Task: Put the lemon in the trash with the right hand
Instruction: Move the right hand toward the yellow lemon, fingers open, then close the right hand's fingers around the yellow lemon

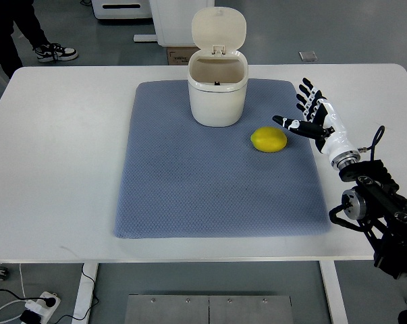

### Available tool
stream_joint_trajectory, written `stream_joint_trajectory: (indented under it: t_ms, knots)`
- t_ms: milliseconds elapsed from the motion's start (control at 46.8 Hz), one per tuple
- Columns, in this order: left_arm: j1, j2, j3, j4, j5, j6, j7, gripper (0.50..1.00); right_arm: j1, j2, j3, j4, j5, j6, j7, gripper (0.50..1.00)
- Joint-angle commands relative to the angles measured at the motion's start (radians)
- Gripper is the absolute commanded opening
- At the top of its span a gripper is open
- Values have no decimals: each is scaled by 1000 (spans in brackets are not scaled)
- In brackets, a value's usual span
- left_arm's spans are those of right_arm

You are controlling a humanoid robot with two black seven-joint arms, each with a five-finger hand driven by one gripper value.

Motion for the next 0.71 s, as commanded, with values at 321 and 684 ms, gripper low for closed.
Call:
stream_joint_trajectory:
  t_ms: [321,684]
  knots:
    - [0,0,0,0,0,0,0,1000,0,-6,-58,-55,-140,-6,83,1000]
    - [0,0,0,0,0,0,0,1000,0,-4,-123,-110,-148,-12,134,998]
